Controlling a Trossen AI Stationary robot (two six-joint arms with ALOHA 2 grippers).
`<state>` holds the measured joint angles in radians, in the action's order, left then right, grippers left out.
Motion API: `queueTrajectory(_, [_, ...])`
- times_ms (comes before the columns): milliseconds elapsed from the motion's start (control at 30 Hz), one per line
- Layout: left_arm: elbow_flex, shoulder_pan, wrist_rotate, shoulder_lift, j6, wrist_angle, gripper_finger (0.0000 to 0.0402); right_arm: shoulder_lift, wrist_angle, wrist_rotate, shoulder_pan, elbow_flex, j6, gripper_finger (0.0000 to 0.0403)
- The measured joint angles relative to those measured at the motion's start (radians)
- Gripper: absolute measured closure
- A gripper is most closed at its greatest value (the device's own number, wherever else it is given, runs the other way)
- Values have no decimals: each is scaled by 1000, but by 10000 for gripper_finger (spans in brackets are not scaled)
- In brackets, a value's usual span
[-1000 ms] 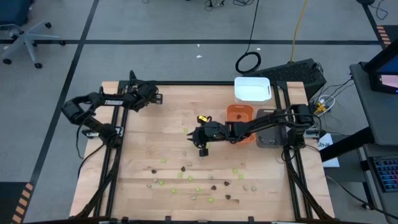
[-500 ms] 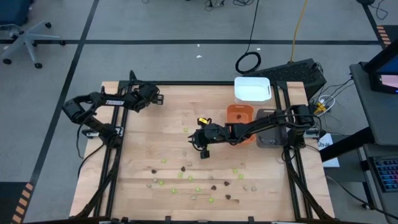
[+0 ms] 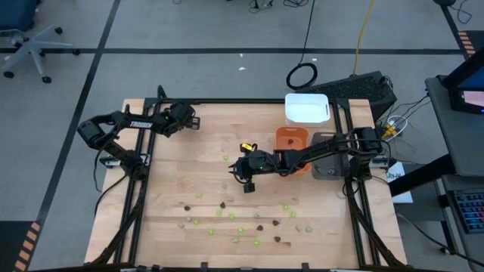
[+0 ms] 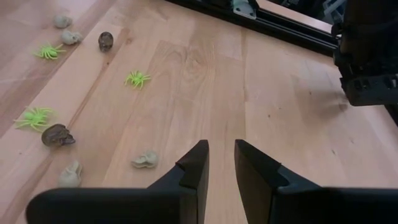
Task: Sort Halloween decoration
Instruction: Put the white skull toy into the black bin
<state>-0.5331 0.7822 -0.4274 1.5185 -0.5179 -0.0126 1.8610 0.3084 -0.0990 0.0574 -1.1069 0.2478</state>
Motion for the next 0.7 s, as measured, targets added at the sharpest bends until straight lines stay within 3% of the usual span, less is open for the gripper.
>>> queueTrajectory(300, [0, 0, 5, 0, 15, 4, 275, 0, -1, 0, 5, 0, 1, 337])
queueTrajectory(700, [0, -8, 115, 0, 160, 9, 312, 0, -8, 0, 5, 0, 2, 337])
